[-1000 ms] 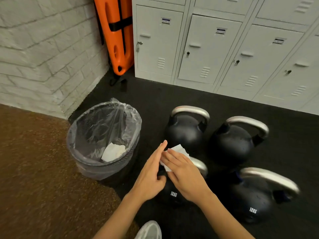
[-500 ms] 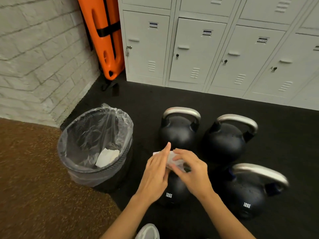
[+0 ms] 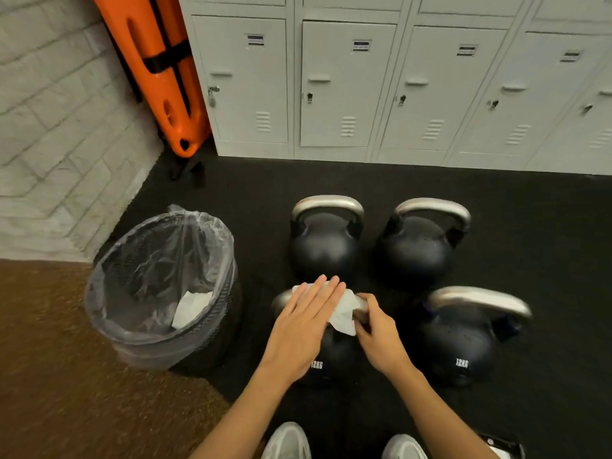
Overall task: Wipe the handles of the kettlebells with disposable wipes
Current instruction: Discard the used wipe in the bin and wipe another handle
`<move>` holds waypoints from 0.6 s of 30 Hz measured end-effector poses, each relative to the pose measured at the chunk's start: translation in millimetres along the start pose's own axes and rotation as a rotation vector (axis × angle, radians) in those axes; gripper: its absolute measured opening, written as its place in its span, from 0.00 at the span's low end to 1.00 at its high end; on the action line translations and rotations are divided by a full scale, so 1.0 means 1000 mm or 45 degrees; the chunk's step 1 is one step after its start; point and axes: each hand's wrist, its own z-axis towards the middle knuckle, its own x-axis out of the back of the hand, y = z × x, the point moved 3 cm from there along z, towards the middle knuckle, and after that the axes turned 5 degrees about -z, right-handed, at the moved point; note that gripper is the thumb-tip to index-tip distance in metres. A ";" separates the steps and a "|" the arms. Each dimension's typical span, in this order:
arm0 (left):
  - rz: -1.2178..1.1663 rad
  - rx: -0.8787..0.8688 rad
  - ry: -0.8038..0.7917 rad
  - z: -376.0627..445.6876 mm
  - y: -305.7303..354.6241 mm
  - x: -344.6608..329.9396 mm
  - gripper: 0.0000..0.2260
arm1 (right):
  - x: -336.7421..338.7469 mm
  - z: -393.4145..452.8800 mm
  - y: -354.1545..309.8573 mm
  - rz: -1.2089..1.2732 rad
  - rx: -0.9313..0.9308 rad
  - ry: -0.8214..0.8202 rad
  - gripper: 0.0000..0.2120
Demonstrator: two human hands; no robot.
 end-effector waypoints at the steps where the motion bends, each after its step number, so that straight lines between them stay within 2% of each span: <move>1: -0.009 -0.010 -0.007 -0.005 -0.005 0.001 0.35 | 0.000 0.000 0.001 0.014 -0.014 0.010 0.17; 4: -0.037 0.005 -0.013 -0.017 -0.020 0.005 0.33 | -0.001 0.000 0.004 0.001 -0.057 0.027 0.12; 11: -0.001 0.232 0.007 -0.010 -0.005 -0.003 0.31 | -0.005 -0.004 0.007 0.000 -0.074 0.101 0.11; 15: 0.169 0.068 -0.055 0.011 0.017 -0.008 0.30 | -0.006 -0.005 0.009 -0.044 -0.052 0.094 0.13; 18: 0.234 -0.045 -0.132 0.024 0.025 -0.011 0.33 | -0.006 -0.005 0.010 -0.041 -0.051 0.066 0.18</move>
